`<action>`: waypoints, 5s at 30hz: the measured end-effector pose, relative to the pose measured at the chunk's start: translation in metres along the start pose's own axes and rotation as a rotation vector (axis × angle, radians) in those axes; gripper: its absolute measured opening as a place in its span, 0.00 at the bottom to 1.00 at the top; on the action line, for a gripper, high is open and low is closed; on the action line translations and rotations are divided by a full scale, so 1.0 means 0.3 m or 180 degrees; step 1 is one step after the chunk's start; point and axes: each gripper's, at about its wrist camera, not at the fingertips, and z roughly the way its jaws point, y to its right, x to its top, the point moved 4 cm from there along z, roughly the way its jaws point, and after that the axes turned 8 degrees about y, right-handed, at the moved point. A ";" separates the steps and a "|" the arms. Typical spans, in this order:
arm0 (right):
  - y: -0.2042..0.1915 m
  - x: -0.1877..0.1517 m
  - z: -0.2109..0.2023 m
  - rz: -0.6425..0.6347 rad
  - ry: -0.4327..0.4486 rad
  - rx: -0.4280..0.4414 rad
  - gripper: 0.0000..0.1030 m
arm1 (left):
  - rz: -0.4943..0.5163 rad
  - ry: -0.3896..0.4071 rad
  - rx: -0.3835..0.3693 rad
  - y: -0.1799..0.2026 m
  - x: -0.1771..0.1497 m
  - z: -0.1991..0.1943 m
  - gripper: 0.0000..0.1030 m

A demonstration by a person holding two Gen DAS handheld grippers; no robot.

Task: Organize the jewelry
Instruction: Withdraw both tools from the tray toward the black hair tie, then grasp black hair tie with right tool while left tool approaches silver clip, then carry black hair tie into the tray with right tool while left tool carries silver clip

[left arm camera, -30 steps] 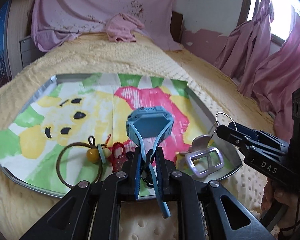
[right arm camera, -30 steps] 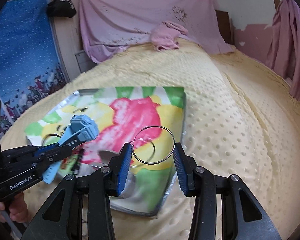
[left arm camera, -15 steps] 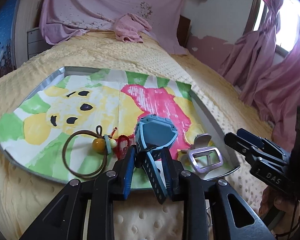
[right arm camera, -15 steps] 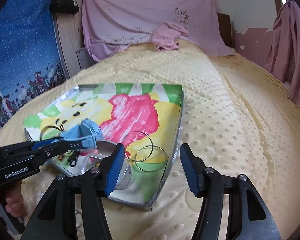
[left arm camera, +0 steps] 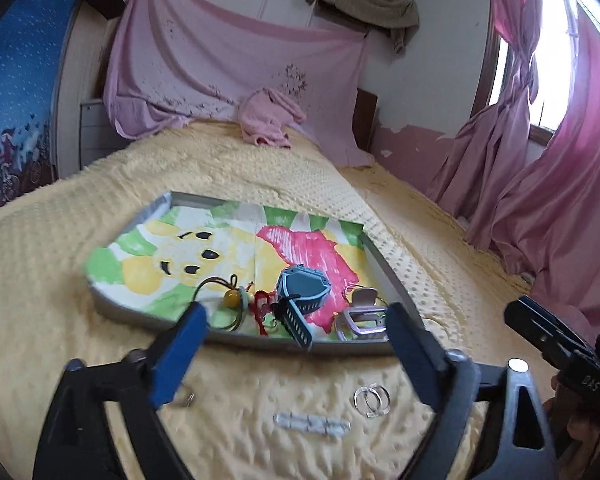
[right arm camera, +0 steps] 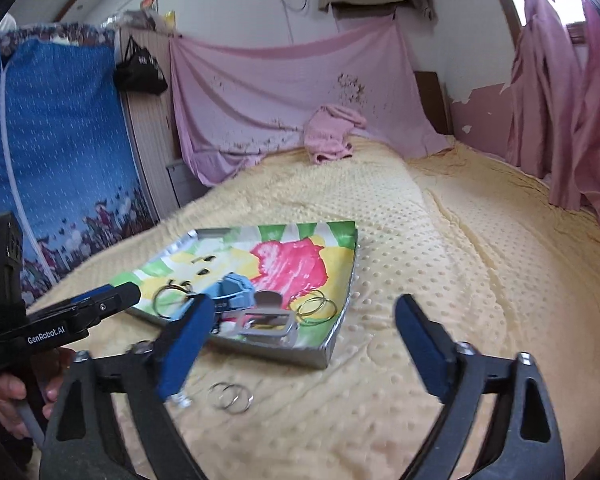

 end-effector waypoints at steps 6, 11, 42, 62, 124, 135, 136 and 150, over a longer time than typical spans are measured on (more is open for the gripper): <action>-0.019 -0.015 -0.165 -0.0004 0.0107 0.0014 0.90 | 0.0064 0.0128 0.0051 0.003 -0.031 -0.146 0.93; -0.041 -0.024 -0.282 -0.0072 0.0185 0.0001 0.90 | 0.0169 0.0221 0.0089 0.013 -0.063 -0.263 0.93; -0.124 -0.302 -0.359 -0.0137 -0.0393 -0.0067 0.90 | 0.0379 0.0070 0.0349 -0.064 -0.263 -0.413 0.95; -0.106 -0.469 -0.202 -0.0532 -0.1475 -0.0489 0.69 | 0.0339 -0.0312 0.0351 -0.054 -0.336 -0.311 0.95; -0.123 -0.025 0.390 -0.0263 -0.0520 0.0223 0.07 | -0.0025 -0.0392 -0.0341 -0.050 0.016 0.212 0.33; -0.095 -0.147 0.310 -0.0232 -0.0742 0.0278 0.07 | 0.0079 -0.0488 -0.0352 -0.068 -0.095 0.149 0.41; -0.090 -0.158 0.296 -0.0225 -0.0779 0.0279 0.08 | 0.0089 -0.0494 -0.0329 -0.068 -0.106 0.140 0.47; -0.048 -0.321 0.268 -0.0201 -0.1220 0.0226 0.29 | -0.0233 -0.0892 -0.0332 -0.074 -0.210 0.165 0.66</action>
